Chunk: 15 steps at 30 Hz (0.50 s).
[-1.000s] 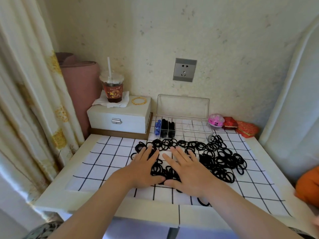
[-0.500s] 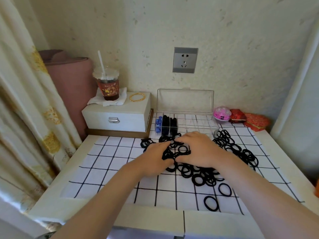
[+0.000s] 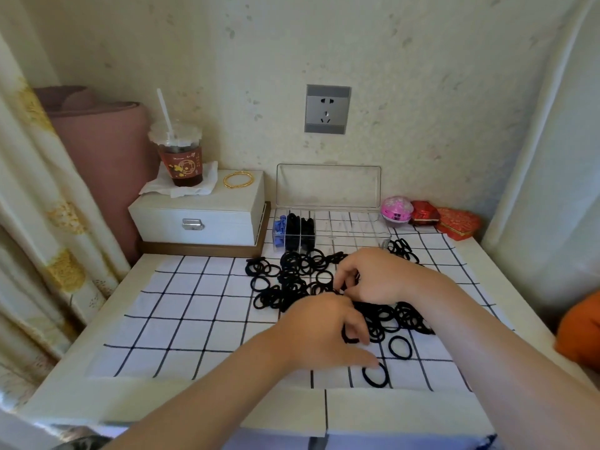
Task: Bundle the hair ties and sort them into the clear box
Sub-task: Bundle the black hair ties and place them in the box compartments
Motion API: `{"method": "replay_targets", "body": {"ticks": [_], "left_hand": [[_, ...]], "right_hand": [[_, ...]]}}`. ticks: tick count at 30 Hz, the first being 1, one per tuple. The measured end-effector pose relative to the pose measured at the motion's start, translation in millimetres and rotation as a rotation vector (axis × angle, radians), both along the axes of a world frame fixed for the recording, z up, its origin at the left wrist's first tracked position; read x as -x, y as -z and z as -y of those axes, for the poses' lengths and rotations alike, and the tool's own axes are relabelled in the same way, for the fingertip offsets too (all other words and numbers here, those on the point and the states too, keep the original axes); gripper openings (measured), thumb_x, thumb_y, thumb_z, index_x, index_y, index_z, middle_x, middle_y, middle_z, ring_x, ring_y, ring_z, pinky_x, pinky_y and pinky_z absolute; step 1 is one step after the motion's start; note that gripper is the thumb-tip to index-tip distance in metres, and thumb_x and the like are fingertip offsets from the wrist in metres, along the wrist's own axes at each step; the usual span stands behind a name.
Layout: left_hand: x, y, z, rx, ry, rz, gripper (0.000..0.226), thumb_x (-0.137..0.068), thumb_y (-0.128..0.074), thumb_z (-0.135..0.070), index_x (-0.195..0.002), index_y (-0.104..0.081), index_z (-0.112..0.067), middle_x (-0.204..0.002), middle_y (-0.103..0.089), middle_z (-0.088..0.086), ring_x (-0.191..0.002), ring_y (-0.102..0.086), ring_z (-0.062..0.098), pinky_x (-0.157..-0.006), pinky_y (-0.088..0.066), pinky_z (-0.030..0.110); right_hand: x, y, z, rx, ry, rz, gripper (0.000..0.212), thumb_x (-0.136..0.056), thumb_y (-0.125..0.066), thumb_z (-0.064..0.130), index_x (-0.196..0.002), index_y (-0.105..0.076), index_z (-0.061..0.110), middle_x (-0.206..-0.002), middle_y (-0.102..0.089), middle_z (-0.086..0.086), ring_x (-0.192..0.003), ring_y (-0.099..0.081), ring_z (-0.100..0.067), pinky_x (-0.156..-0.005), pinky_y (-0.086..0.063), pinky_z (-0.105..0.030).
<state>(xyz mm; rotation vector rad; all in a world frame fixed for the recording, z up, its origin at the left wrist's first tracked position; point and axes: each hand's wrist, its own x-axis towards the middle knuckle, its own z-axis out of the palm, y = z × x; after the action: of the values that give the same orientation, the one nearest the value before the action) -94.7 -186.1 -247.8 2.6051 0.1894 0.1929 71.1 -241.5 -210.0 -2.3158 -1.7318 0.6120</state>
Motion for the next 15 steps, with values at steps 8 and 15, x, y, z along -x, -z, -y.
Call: {"method": "replay_targets", "body": {"ticks": [8, 15], "left_hand": [[-22, 5, 6, -0.099, 0.068, -0.051, 0.011, -0.078, -0.074, -0.040, -0.086, -0.078, -0.033, -0.077, -0.057, -0.018, -0.080, -0.050, 0.001, -0.070, -0.038, 0.016], [-17, -2, -33, -0.112, -0.111, -0.096, 0.003, -0.089, -0.065, -0.035, -0.090, -0.066, -0.032, -0.094, -0.054, -0.016, -0.084, -0.051, -0.001, -0.076, -0.044, 0.019]], "right_hand": [[-13, 0, 22, -0.018, 0.040, -0.036, 0.036, -0.082, -0.063, 0.008, -0.105, -0.071, 0.034, -0.102, -0.063, 0.013, -0.090, -0.060, -0.005, -0.078, -0.051, -0.021], [-24, 4, 31, 0.072, 0.004, -0.060, 0.029, -0.076, -0.069, 0.017, -0.096, -0.072, 0.039, -0.099, -0.064, 0.015, -0.091, -0.063, -0.007, -0.084, -0.056, -0.033]]}}
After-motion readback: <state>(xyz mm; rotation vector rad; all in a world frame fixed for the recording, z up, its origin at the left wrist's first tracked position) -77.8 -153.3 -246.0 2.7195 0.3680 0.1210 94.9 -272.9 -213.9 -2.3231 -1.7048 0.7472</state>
